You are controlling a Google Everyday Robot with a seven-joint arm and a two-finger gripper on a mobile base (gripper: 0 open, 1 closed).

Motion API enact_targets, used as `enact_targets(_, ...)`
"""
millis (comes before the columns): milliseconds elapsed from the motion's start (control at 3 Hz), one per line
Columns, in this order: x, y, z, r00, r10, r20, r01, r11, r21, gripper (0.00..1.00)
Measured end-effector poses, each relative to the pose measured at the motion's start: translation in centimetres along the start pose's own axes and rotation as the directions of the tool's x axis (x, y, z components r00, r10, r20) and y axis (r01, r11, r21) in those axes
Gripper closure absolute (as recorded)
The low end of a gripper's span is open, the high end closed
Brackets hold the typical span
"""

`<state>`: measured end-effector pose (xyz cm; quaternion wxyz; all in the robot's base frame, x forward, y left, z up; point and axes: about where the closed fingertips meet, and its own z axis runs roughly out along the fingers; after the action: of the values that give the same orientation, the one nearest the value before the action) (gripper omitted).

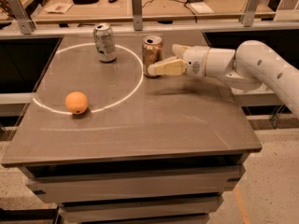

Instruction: Knock orange can over

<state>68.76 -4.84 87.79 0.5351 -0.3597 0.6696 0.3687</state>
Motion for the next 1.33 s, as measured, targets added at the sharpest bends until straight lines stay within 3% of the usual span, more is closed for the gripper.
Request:
enact_targets(333, -0.5, 1.1, 1.9, 0.998, -0.037, -0.048, 0.037, 0.9993, -0.001, 0.00)
enact_targets(667, -0.5, 1.1, 1.9, 0.998, -0.037, -0.048, 0.037, 0.9993, -0.001, 0.00)
enact_targets(1333, -0.2, 0.0, 3.0, 0.998, -0.036, 0.042, 0.036, 0.9993, 0.009, 0.00)
